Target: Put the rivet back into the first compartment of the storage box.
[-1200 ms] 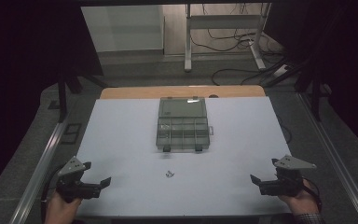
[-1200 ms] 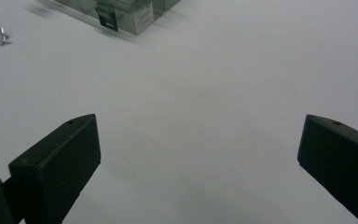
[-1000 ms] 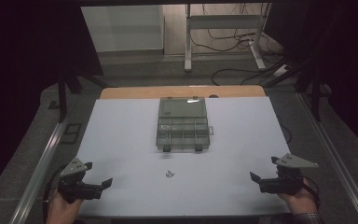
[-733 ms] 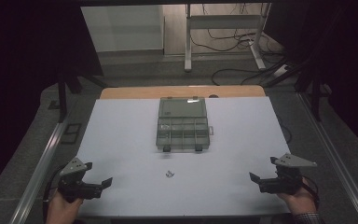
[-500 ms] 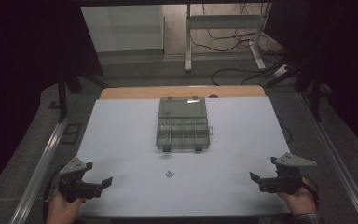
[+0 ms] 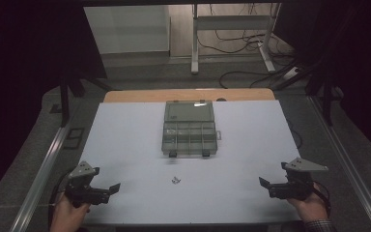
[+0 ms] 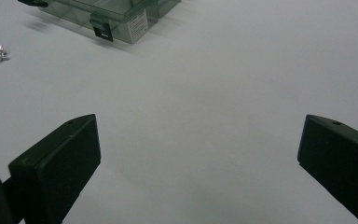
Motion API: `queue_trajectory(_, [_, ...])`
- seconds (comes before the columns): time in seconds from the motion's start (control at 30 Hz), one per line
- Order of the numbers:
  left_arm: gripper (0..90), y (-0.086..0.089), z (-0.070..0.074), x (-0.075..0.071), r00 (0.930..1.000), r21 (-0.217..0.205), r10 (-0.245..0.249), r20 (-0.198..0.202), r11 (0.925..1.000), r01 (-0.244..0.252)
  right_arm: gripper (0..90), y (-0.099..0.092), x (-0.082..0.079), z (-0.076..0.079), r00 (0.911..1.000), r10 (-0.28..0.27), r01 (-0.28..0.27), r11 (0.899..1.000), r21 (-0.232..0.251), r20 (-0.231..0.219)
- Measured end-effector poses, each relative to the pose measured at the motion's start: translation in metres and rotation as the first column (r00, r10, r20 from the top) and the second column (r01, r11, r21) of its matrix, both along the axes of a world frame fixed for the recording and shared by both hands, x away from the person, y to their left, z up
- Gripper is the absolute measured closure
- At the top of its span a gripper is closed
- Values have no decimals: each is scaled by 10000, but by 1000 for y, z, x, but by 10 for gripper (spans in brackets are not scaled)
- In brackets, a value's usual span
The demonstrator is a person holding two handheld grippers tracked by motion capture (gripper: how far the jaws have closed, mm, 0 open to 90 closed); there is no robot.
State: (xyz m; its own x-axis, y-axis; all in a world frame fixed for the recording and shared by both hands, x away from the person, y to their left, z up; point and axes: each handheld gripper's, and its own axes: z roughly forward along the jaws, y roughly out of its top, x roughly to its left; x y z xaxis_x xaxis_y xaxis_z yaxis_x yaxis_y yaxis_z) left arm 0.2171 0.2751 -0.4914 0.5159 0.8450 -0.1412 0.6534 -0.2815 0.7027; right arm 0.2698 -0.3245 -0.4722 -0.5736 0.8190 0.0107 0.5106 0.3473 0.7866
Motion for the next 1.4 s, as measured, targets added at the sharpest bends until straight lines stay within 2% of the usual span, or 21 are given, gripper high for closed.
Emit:
queue_trajectory(0.37, [0, -9, 4, 9, 9998, 70, -89, -169, 9999, 91, 0, 0, 1, 0, 10000, -95, 95, 9999, 55, -28])
queue_trajectory(0.57, [0, -17, 7, 17, 9990, -24, -266, -361, 9996, 266, 0, 1, 2, 0, 10000, -98, 98, 9999, -82, -12])
queue_trajectory(0.87, [0, -35, 9, 27, 9961, 329, -698, -546, 9969, 717, 0, 2, 2, 1, 9999, -167, 166, 9998, -115, -39])
queue_trajectory(1.4, [0, -64, 12, 50, 9823, 581, -1646, -897, 9837, 1702, 0, 4, -5, 4, 9993, -321, 317, 9993, -176, -183])
